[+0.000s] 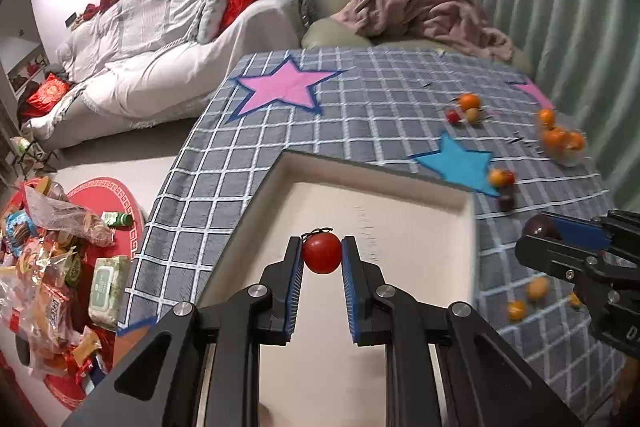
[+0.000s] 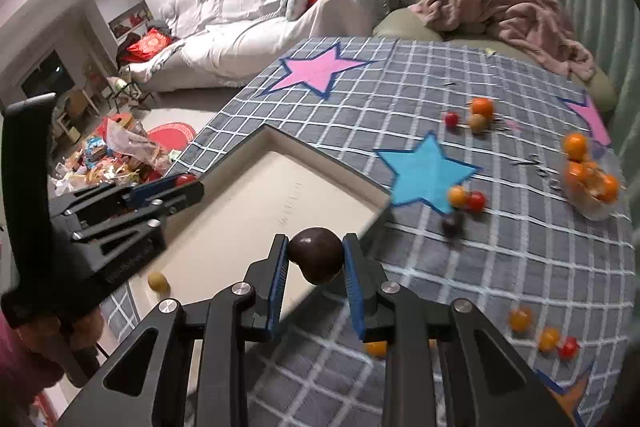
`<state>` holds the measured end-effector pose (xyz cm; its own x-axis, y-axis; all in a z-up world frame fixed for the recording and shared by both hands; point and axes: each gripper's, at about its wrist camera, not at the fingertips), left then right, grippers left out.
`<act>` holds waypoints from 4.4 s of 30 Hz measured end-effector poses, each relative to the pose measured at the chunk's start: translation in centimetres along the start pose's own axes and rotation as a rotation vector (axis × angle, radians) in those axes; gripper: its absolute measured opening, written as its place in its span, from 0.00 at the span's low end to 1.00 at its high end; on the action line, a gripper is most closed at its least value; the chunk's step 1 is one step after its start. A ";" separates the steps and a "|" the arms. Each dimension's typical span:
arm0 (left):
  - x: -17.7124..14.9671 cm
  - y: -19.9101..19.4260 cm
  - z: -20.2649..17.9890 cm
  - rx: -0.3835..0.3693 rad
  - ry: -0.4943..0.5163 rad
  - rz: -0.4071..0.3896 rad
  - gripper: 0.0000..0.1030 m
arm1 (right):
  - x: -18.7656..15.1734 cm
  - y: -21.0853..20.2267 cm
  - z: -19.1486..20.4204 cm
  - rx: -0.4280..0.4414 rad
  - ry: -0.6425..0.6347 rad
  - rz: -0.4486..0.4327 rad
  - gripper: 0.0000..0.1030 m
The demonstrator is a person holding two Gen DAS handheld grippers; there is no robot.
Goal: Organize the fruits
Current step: 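Carry both tomatoes over the white tray and open both grippers, then withdraw both grippers from the tray toward the remaining tomatoes, then grasp a yellow tomato with right gripper while left gripper grasps an orange tomato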
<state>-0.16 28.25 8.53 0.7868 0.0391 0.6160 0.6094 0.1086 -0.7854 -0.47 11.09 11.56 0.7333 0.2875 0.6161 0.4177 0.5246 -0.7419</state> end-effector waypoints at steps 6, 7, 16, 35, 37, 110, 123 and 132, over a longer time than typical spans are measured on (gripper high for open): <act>0.1 4.9 0.7 0.027 -0.001 0.085 0.20 | 1.6 6.1 1.2 -0.003 -0.001 0.081 0.29; 0.1 5.7 0.7 0.028 -0.005 0.096 0.20 | 1.7 6.8 1.2 -0.005 0.001 0.090 0.29; -0.4 9.3 1.1 0.029 -0.031 0.146 0.20 | 2.6 12.0 0.5 -0.036 0.018 0.162 0.29; -2.1 7.1 3.9 0.012 -0.059 0.065 0.58 | 1.7 10.4 -0.1 -0.052 0.057 0.094 0.83; -2.8 7.0 4.0 0.014 -0.053 0.068 0.58 | 1.5 9.4 -0.2 -0.043 0.069 0.070 0.83; -7.2 3.1 -17.7 -0.146 0.175 0.070 0.61 | -13.7 -2.2 -11.8 -0.271 0.043 0.016 0.62; -8.2 1.5 -17.6 -0.205 0.168 0.089 0.21 | -15.8 -4.6 -13.1 -0.161 0.183 -0.014 0.23; -9.0 -0.7 -17.0 -0.230 0.163 0.070 0.21 | -16.6 -6.3 -12.8 -0.137 0.223 -0.027 0.23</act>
<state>-6.00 10.93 2.54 0.8218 -0.1237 0.5562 0.5444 -0.1179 -0.8305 -8.38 -7.23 2.62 0.8146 0.0836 0.5740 0.4963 0.4118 -0.7643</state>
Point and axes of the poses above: each gripper's, at about its wrist camera, not at the fingertips, and y roughly the way its jaws point, z to its left, x to its top, and after that the axes turned 1 degree about y, right-handed
